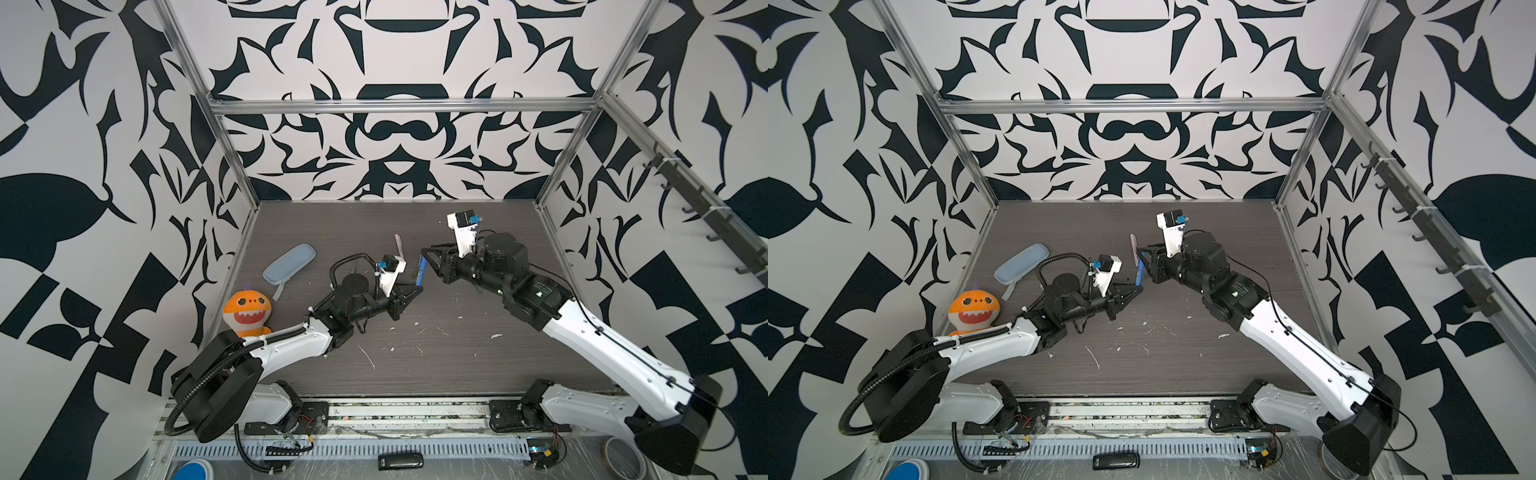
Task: Insert pens into pen caps
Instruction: Put on the pen cap to the pen.
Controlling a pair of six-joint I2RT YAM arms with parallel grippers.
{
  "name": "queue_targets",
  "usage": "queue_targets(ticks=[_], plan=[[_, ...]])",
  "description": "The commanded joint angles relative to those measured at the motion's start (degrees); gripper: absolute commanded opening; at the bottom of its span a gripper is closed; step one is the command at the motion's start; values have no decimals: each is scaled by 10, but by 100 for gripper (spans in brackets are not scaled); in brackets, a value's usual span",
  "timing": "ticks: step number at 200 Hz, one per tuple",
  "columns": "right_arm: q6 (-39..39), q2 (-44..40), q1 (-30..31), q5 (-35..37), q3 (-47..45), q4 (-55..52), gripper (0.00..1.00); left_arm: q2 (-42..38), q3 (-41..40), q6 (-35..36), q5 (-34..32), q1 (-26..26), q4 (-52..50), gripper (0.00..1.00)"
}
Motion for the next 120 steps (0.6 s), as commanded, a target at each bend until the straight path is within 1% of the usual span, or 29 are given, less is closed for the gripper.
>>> queue_targets(ticks=[1, 20, 44, 82, 120], plan=[[-20, 13, -4, -22, 36, -13, 35, -18, 12, 20, -6, 1, -28, 10], [-17, 22, -3, -24, 42, -14, 33, -24, 15, 19, -6, 1, -36, 10], [-14, 20, -4, -28, 31, -9, 33, -31, 20, 19, -3, 1, -41, 10], [-13, 20, -8, -19, 26, -6, 37, -31, 25, 17, 7, 1, -50, 10], [-6, 28, -26, -22, 37, -4, 37, -31, 24, 11, 15, 1, -51, 10]])
